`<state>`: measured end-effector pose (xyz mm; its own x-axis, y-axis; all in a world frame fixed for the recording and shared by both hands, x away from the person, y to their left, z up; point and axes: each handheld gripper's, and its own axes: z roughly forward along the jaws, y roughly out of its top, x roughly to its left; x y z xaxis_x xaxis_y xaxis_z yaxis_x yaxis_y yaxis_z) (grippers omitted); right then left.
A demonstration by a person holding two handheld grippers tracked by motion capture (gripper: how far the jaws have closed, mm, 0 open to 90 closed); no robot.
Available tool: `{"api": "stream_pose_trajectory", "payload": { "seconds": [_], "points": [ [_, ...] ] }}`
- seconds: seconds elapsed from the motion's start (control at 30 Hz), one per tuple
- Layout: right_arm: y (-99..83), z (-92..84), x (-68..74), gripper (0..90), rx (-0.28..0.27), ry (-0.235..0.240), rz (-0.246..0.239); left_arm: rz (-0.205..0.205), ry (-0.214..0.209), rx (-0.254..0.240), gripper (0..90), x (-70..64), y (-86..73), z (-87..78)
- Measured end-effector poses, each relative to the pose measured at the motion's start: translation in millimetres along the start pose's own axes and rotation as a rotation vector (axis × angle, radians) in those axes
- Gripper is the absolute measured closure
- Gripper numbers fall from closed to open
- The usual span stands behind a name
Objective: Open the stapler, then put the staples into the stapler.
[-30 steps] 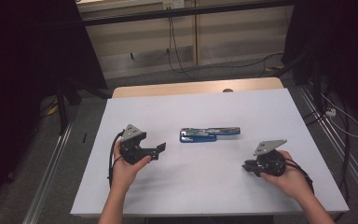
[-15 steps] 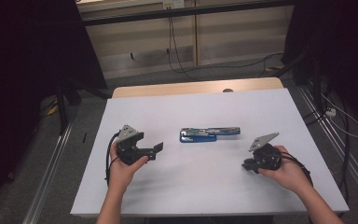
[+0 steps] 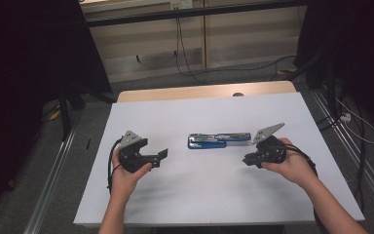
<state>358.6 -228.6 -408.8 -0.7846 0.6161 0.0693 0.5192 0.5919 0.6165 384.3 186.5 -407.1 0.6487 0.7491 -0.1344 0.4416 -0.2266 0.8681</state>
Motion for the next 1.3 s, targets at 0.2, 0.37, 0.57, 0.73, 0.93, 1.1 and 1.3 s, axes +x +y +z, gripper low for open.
{"api": "stream_pose_trajectory", "payload": {
  "seconds": [0.2,0.37,0.57,0.73,0.93,1.1,1.3],
  "points": [
    [14.7,1.8,-2.0,79.1,-0.005,0.016,-0.020,0.002,0.000,-0.001,8.5,-0.1,0.4,0.7],
    [26.7,1.0,-3.9,79.1,0.000,0.022,-0.031,0.013,-0.001,0.005,8.5,0.3,0.4,1.2],
    [39.1,-0.5,-5.8,79.1,-0.009,0.021,-0.047,0.010,-0.007,-0.001,8.5,-0.7,1.2,2.0],
    [47.1,0.1,-7.0,79.1,-0.018,0.023,-0.051,0.009,-0.005,0.000,8.5,0.4,1.7,2.0],
    [57.0,1.7,-9.8,79.1,-0.014,0.019,-0.077,0.004,-0.005,-0.008,8.5,0.4,2.0,0.7],
    [64.7,6.4,-11.6,79.1,-0.009,0.028,-0.097,0.013,-0.006,0.000,8.5,0.1,1.9,1.5],
    [74.1,10.6,-16.5,79.1,-0.013,0.036,-0.109,0.012,-0.007,0.007,8.4,-0.5,1.5,2.5]
  ]
}}
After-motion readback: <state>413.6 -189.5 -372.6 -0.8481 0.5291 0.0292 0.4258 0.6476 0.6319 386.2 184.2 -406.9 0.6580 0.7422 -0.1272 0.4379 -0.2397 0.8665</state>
